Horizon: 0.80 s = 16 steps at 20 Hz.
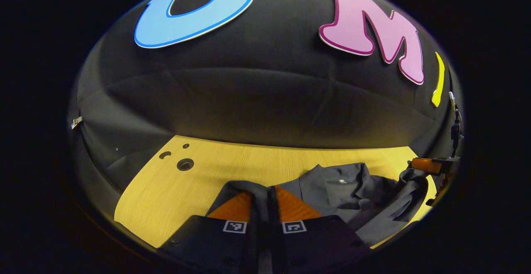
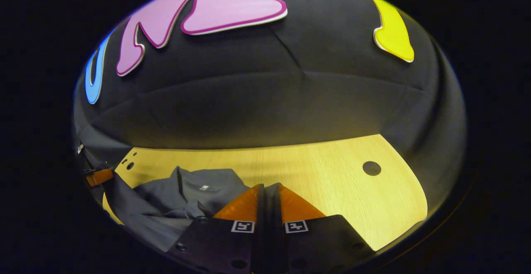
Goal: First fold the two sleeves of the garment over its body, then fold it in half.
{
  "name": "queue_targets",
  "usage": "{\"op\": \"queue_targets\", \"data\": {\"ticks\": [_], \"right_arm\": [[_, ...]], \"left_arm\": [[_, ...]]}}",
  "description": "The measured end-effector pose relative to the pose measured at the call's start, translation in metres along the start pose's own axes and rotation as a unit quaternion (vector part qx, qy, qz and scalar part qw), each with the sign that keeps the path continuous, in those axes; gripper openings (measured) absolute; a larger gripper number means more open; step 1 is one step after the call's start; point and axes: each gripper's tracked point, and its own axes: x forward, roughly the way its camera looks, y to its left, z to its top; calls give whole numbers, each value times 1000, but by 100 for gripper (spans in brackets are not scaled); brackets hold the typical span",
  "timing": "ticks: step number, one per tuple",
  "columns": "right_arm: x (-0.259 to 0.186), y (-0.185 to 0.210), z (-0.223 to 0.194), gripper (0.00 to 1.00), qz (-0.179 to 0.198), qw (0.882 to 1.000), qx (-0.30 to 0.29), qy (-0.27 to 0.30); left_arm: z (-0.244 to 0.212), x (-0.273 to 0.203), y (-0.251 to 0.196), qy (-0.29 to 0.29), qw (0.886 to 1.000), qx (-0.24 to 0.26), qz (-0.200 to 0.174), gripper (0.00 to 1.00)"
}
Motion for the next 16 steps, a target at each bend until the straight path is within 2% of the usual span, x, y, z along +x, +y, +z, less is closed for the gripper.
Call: {"op": "queue_targets", "data": {"ticks": [1, 3, 4, 5, 6, 7, 8, 11, 16], "right_arm": [[-1, -2, -2, 8, -4, 1000, 1, 7], [-7, -7, 2, 31, -11, 1000, 0, 5], [-12, -8, 5, 44, -14, 1000, 2, 5], [-19, -11, 7, 56, -17, 1000, 6, 6], [-25, -13, 9, 63, -17, 1000, 9, 5], [-34, -16, 12, 86, -20, 1000, 9, 2], [-45, -18, 15, 90, -23, 1000, 7, -4], [-85, -18, 28, 100, -29, 999, 3, -32], [-167, -7, 37, 99, -40, 996, 3, -77]], "left_arm": [[1, -2, -1, -1, 1000, 1, 0, 18], [3, -8, -1, 0, 1000, 0, -2, 19], [3, -13, -1, 2, 1000, -2, -2, 26], [5, -19, 1, 0, 1000, -3, 5, 37], [9, -27, 3, -5, 1000, -6, 9, 49], [15, -36, 6, -14, 1000, -5, 15, 60], [23, -48, 10, -26, 999, 0, 19, 72], [46, -88, 18, -62, 997, 31, 28, 96], [66, -170, 14, -120, 992, 45, 14, 97]]}}
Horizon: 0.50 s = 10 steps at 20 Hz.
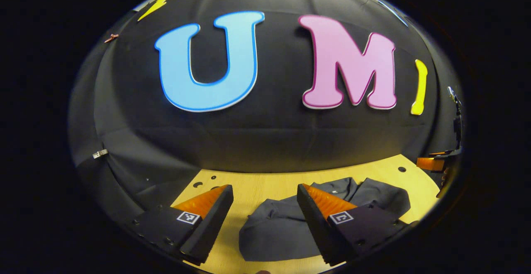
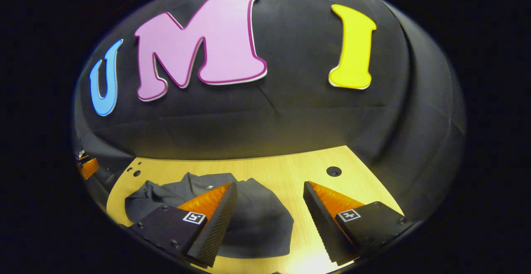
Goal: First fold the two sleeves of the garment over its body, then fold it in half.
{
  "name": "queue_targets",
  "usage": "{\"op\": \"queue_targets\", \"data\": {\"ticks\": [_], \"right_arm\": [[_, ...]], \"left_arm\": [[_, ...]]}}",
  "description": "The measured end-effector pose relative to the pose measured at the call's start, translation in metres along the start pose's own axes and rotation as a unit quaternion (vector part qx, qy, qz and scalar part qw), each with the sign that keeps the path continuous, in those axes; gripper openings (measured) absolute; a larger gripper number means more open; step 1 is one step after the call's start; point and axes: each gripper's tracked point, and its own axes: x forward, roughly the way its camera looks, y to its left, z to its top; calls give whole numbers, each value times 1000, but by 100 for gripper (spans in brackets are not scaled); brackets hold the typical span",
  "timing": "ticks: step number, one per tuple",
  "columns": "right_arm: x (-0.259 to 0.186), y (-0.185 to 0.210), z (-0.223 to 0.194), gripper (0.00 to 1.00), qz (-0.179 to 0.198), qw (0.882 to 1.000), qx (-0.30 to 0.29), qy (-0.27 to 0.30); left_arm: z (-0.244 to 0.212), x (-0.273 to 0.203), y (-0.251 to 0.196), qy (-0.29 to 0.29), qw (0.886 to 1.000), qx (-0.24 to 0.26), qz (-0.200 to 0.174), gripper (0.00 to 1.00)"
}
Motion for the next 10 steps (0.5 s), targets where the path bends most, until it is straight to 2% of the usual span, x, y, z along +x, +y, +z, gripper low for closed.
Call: {"op": "queue_targets", "data": {"ticks": [3, 7, 10], "right_arm": [[-51, 11, 1, 99, 1, 1000, 1, -12], [-118, 27, 1, 99, 3, 999, 1, -44], [-160, 41, -21, 98, 12, 999, 4, -47]], "left_arm": [[6, -47, -1, -17, 1000, -10, -14, 97], [0, -112, 9, -35, 999, -25, -12, 97], [-13, -155, 11, -42, 998, -43, -15, 98]]}}
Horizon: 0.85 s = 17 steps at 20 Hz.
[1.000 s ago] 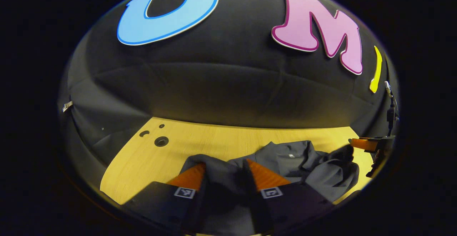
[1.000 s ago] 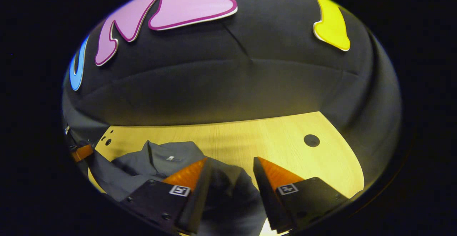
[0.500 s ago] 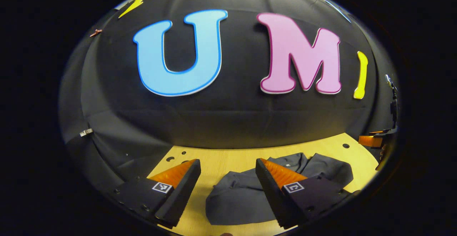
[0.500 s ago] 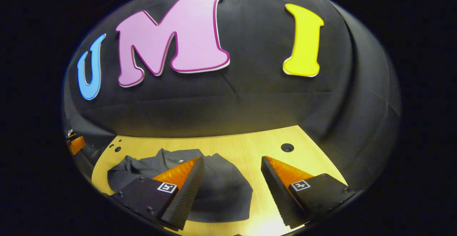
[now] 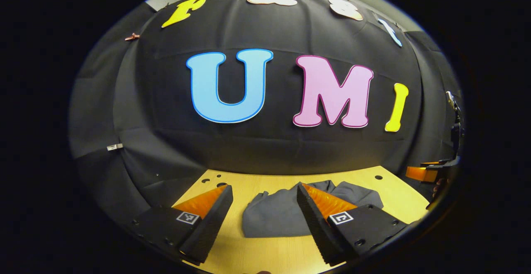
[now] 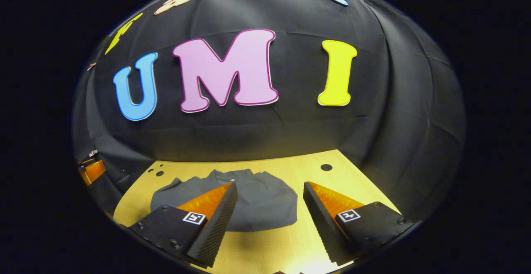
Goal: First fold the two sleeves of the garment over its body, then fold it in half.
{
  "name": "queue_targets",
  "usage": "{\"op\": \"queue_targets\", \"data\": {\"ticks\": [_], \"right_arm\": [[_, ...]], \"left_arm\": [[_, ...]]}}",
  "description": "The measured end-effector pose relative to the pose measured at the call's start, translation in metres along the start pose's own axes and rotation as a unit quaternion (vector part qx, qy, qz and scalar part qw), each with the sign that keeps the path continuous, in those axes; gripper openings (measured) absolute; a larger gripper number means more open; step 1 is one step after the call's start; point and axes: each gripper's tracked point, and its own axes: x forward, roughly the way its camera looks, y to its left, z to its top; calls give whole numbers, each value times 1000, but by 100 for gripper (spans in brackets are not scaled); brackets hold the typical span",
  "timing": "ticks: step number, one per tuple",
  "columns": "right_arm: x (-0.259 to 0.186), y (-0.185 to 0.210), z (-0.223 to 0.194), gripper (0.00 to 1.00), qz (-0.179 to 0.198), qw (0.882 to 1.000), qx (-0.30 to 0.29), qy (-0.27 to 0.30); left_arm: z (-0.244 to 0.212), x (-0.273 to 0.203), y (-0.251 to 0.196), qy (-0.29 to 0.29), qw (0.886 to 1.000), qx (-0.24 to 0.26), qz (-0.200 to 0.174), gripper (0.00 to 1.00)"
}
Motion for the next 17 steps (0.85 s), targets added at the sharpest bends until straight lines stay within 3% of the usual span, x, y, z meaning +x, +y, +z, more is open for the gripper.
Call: {"op": "queue_targets", "data": {"ticks": [8, 9, 11, 17], "right_arm": [[-95, 28, -64, 98, 19, 999, 3, 28], [-79, 15, -99, 98, 20, 999, 1, 36], [-94, 16, -117, 98, 27, 998, -10, 51], [-130, -3, -159, 99, 10, 996, -13, 92]], "left_arm": [[-28, -94, -2, -24, 1000, -8, -12, 98], [-34, -103, -5, -21, 1000, -9, -21, 98], [-48, -120, -11, -5, 999, -8, -40, 98], [-88, -149, -19, 39, 998, -26, -45, 98]]}}
